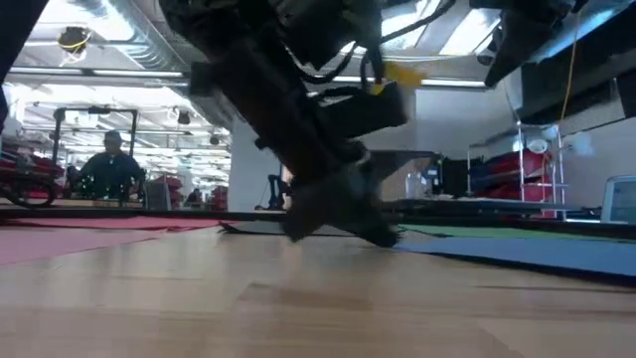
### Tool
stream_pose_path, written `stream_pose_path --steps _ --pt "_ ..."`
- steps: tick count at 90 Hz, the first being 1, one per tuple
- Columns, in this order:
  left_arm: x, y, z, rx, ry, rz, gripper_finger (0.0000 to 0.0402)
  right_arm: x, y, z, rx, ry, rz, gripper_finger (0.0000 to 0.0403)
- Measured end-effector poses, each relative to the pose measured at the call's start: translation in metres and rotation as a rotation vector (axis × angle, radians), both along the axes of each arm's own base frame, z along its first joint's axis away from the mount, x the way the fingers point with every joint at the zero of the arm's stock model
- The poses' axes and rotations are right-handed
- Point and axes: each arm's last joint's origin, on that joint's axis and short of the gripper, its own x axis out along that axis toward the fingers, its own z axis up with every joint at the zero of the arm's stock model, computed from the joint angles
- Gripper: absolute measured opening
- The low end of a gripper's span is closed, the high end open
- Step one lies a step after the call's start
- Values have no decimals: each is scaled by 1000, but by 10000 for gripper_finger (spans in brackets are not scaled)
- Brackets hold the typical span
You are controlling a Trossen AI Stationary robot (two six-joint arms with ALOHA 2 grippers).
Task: Organize paper
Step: Move the blue paper to the bottom center of the table
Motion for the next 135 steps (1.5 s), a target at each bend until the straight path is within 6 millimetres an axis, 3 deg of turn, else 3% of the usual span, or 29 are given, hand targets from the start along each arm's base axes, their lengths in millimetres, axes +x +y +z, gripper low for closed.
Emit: stream_pose_path --steps 7,19,26,36,43,59,70,89,106,119,135 --pt "-8 -2 13 25 26 -4 0 0 0 0 0 3 0 0" --pt "-17 -11 56 -33 -79 9 0 0 0 0 -1 3 0 0" --pt "-19 -21 75 -129 -158 -40 0 0 0 0 -1 3 0 0" --pt "-16 -41 86 -284 -262 -170 0 0 0 0 -7 5 -4 0" --pt "-11 -50 82 -319 -306 -201 0 0 0 0 -7 5 -4 0" --pt "1 -49 45 -473 -249 -191 0 0 0 0 -7 4 -4 0" --pt "8 -48 39 -589 -262 -212 0 0 0 0 -7 6 -4 0" --pt "13 -39 37 -590 -293 -210 0 -1 0 0 -7 7 -4 0" --pt "25 -22 16 -639 -319 -167 0 -1 -1 0 -14 8 -7 0" --pt "32 -16 3 -687 -253 -118 0 -1 -1 -1 -14 13 -7 0" --pt "30 -23 0 -633 -140 -148 0 -2 -1 -1 -15 18 -7 0"
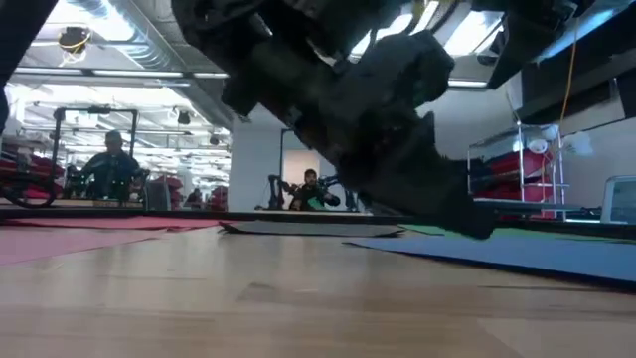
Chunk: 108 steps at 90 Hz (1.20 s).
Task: Organize paper
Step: Move the blue paper to the bottom center of the table
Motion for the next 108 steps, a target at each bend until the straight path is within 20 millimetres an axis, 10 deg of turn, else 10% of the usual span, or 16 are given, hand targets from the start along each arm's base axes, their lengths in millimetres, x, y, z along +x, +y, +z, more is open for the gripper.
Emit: stream_pose_path --steps 32,54,108 --pt "-11 3 0 75 130 -34 0 -1 0 -1 -1 12 1 0" --pt "-6 -6 37 82 -90 -24 0 -2 0 -1 -2 22 0 0" --pt "4 -4 -3 115 -106 -86 0 -2 0 -1 -10 24 14 0"
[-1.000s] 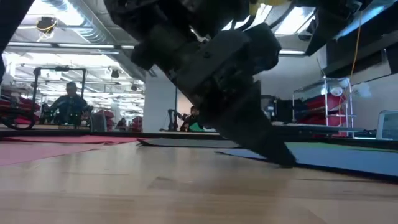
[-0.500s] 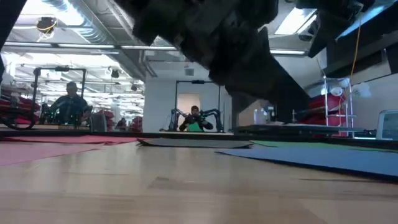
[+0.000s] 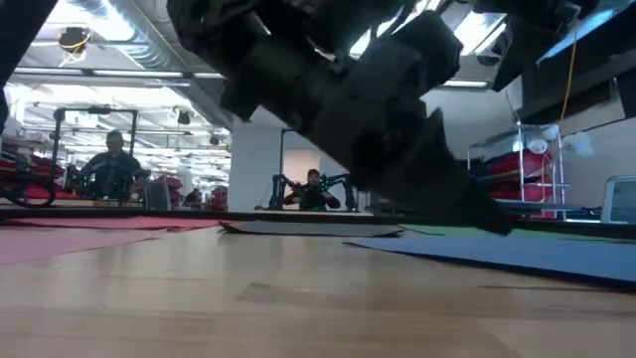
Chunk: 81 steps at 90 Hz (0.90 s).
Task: Organize paper
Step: Move the blue paper to the bottom center of the table
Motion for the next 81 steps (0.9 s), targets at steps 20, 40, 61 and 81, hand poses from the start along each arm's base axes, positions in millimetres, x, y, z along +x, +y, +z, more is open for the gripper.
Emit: stream_pose_path --steps 20,40,61,81 --pt "-6 1 -7 46 96 -23 0 0 0 0 -1 1 2 0" --pt "-12 3 0 101 140 -59 0 0 0 0 -1 1 2 0" --pt "-28 5 21 210 288 -97 0 -1 0 0 -1 10 2 0" --pt "-51 -5 40 283 420 -129 0 -1 0 -1 -2 17 2 0"
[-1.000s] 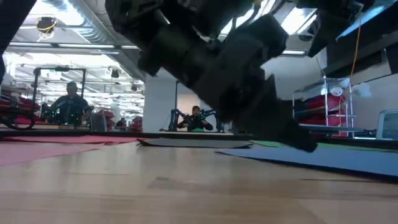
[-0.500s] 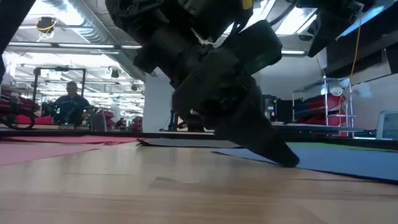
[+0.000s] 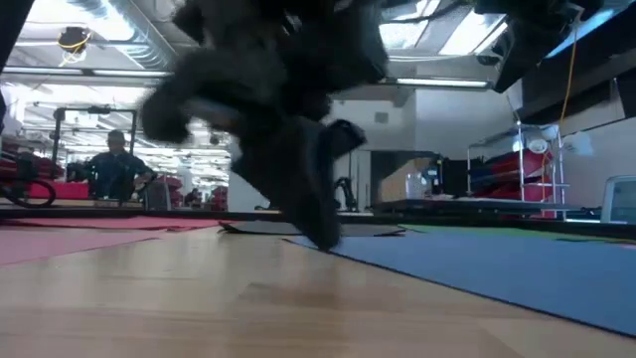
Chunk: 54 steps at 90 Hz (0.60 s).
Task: Organize paper
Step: Move the blue paper to the bottom center of the table
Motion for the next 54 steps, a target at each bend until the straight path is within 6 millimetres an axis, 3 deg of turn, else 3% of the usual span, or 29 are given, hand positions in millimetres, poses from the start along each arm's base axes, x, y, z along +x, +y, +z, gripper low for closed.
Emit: stream_pose_path --steps 12,20,27,34,54 --pt "-7 -5 25 20 -65 18 0 0 0 0 0 2 0 0" --pt "-1 -7 47 -49 -207 58 0 0 0 0 0 3 0 0" --pt "5 -12 53 -101 -298 55 0 0 0 0 -1 3 1 0" --pt "14 -17 45 -133 -345 64 0 0 0 0 -2 3 3 0" --pt "30 -29 -4 -327 -273 93 0 0 0 0 -2 6 3 0"
